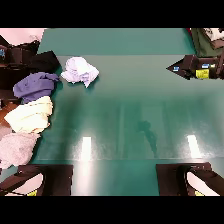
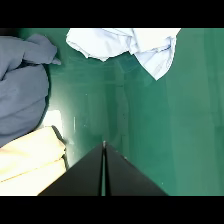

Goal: Fold the shirts.

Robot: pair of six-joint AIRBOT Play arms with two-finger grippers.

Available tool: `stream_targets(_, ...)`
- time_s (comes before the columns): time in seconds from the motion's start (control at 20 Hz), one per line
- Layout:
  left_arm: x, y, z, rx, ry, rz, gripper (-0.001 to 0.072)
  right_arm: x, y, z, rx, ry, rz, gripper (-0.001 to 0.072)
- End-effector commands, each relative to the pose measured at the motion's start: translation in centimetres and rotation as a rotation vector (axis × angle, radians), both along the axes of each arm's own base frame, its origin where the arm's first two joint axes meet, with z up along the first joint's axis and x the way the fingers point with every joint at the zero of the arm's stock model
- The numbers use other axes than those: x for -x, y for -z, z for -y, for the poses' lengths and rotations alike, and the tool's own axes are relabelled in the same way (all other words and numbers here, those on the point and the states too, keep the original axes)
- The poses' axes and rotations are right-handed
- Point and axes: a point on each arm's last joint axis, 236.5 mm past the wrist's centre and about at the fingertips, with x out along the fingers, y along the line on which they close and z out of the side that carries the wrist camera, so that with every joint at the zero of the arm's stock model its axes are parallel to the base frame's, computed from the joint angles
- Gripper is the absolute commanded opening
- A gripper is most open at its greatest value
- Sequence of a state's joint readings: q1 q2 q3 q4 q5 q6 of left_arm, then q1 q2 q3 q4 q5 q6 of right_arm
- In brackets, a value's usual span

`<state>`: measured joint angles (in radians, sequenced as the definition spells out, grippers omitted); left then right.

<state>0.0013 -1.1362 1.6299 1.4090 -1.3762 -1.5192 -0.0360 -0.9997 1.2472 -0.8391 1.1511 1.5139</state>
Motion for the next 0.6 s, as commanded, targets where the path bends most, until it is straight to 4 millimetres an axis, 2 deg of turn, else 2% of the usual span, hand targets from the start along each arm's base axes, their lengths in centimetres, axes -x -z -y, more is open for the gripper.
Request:
stream_targets(0.0,-0.04,0.10,-0.02,-0.001,0.000,-0.002,0.0029,0.05,0.10,-0.07,-0.001,-0.002,-0.004,0.0023)
stream_targets(0.55,-0.29,-0.13,-0.03,0.001,-0.002,0.012,0.0028,-0.08,0.21,-0.04,-0.002,-0.001,-0.006,0.0023)
